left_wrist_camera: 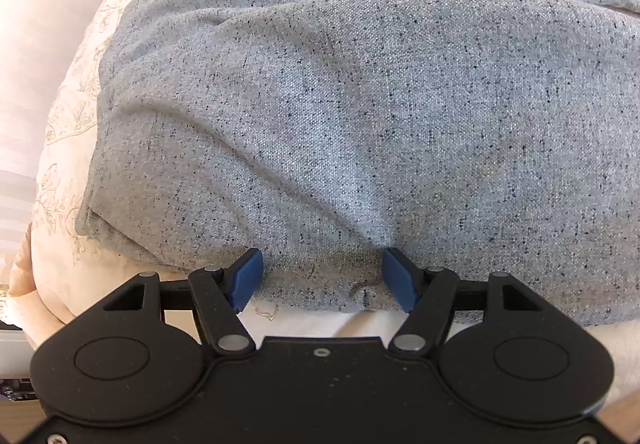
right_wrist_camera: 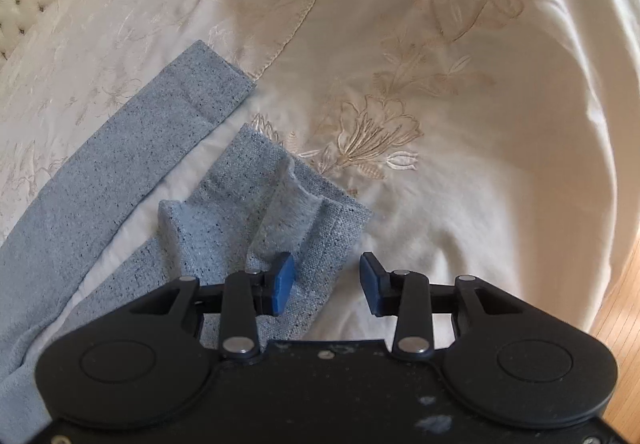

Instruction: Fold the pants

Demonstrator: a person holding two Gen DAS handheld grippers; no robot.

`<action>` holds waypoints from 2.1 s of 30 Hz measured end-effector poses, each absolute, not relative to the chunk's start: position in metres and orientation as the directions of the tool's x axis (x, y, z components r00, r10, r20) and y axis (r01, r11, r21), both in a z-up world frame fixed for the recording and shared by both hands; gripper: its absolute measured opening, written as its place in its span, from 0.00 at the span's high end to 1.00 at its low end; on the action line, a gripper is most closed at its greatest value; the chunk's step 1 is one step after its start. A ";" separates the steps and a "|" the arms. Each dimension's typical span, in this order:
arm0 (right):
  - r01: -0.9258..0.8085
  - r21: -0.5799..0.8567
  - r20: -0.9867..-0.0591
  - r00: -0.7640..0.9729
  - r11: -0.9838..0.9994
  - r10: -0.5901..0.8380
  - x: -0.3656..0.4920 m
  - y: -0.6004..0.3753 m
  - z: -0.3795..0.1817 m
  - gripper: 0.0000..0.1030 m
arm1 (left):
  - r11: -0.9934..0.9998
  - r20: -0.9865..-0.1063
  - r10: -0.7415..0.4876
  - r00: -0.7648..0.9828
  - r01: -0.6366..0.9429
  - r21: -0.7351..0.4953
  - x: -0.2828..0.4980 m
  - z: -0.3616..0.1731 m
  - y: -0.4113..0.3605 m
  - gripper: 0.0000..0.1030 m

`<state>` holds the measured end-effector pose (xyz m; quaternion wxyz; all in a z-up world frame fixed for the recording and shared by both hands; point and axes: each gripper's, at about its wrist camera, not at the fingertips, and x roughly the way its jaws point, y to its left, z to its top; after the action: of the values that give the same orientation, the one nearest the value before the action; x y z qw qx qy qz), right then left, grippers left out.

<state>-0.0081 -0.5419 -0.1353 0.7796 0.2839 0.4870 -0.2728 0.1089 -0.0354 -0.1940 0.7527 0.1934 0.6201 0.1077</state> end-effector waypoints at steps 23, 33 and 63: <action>0.685 0.089 -0.924 0.328 0.723 -0.198 -0.060 -0.533 -0.111 0.93 | 0.976 -0.897 0.216 0.385 -0.099 0.193 0.029 -0.096 -0.038 0.33; 0.704 0.027 -0.928 0.282 0.710 -0.245 -0.047 -0.525 -0.112 0.93 | 0.958 -0.913 0.191 0.361 -0.272 0.093 0.029 -0.107 0.052 0.33; 0.751 -0.011 -0.871 0.318 0.660 -0.376 -0.048 -0.491 -0.049 0.93 | 0.971 -0.909 0.045 0.415 -0.231 -0.058 0.035 -0.086 0.137 0.89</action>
<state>-0.0478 -0.4911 -0.0493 0.7858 0.2034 0.4612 -0.3584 0.0352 0.1372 -0.0858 0.8365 -0.0872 0.5346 0.0824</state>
